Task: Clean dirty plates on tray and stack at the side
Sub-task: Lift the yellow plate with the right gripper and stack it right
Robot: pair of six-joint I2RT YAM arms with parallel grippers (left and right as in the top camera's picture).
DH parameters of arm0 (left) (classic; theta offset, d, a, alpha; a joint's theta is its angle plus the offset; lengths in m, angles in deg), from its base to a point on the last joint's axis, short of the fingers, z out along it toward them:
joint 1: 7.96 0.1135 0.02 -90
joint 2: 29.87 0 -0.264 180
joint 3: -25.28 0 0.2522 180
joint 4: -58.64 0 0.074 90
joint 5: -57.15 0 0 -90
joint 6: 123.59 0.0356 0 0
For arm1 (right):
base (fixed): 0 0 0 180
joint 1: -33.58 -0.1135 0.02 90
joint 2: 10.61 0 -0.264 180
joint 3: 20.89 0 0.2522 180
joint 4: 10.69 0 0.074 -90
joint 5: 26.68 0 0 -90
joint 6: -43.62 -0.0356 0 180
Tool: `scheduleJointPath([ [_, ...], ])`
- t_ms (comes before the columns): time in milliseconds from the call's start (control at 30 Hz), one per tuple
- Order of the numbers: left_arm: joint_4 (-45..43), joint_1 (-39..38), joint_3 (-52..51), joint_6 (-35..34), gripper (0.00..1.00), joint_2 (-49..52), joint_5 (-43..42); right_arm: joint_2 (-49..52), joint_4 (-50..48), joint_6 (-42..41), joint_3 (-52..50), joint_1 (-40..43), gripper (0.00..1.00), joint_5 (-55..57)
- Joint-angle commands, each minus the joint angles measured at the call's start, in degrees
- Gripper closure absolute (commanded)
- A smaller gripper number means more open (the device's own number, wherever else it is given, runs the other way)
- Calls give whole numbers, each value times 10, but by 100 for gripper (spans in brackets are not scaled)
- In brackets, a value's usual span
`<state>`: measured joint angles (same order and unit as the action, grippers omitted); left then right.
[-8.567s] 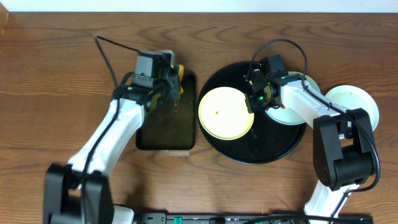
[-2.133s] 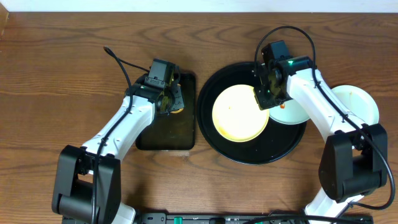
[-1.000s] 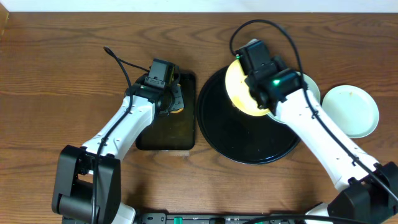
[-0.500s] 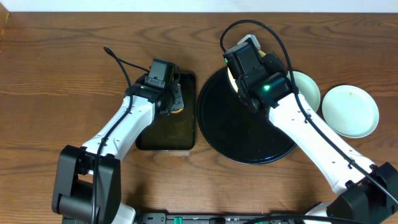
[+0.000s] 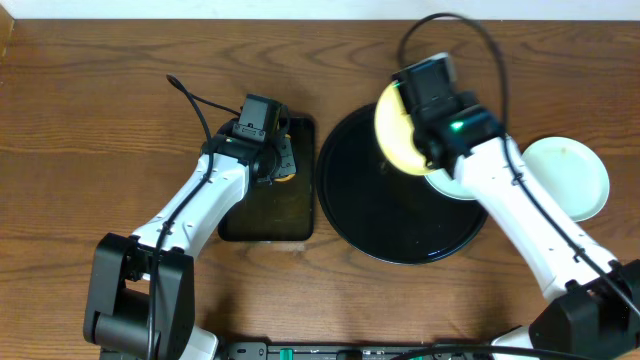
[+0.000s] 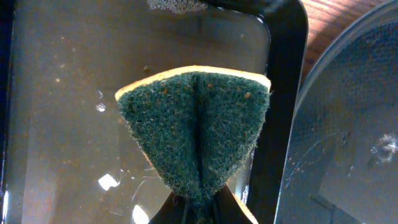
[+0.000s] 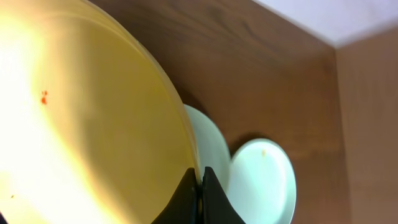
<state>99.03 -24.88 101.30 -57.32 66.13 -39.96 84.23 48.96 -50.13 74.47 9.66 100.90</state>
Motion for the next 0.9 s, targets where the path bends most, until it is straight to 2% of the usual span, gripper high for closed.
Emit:
scheduleJointPath([
  [0,-1,2,-3,8,92,-5,9,-12,11,-125,11,84,99,-6],
  [233,-1,2,-3,8,92,-5,8,-12,61,-226,9,269,99,-47],
  [500,-1,2,-3,8,92,-5,8,-11,45,-245,-28,450,99,-169],
  [667,-1,2,-3,8,92,-5,8,-11,-4,-219,-74,515,99,-261],
  [867,-1,2,-3,8,92,-5,8,-11,-28,-219,-143,524,99,-265],
])
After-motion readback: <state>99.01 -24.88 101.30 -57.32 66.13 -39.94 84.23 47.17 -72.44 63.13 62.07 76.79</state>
